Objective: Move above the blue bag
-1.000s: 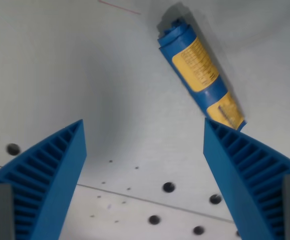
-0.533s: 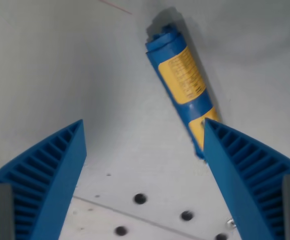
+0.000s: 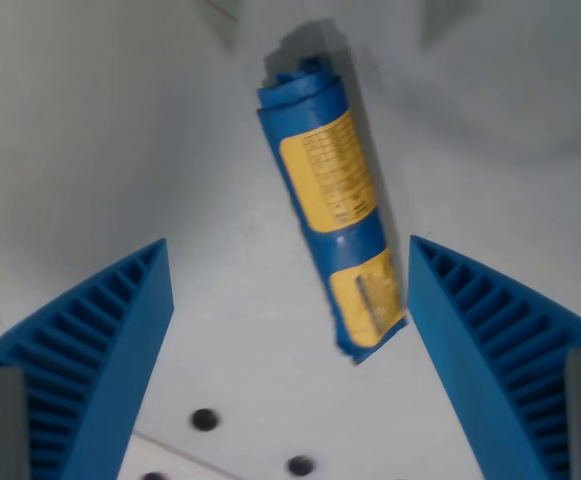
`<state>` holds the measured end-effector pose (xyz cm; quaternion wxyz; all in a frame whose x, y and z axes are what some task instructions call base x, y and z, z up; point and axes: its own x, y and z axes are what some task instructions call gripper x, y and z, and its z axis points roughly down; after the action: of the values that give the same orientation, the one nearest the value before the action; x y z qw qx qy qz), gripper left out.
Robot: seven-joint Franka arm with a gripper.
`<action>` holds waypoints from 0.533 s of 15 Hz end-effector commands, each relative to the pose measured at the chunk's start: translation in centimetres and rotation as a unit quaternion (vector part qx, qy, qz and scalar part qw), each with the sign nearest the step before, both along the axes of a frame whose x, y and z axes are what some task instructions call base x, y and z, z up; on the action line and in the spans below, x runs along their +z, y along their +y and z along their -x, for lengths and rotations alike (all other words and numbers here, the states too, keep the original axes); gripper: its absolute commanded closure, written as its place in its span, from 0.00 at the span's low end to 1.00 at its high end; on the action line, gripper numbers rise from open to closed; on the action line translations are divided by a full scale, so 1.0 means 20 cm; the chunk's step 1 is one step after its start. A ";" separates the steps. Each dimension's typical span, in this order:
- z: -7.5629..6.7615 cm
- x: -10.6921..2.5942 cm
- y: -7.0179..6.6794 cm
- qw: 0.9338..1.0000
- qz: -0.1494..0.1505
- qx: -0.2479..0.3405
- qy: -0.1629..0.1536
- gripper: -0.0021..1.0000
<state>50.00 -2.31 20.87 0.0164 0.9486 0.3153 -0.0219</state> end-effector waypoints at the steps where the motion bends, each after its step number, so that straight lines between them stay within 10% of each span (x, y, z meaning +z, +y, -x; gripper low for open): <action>1: 0.01 -0.05 -0.04 0.993 0.014 0.113 -0.037 0.00; 8: 0.00 -0.14 -0.09 0.990 0.018 0.130 -0.041 0.00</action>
<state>50.33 -3.83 18.40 0.0188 0.9268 0.3743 -0.0253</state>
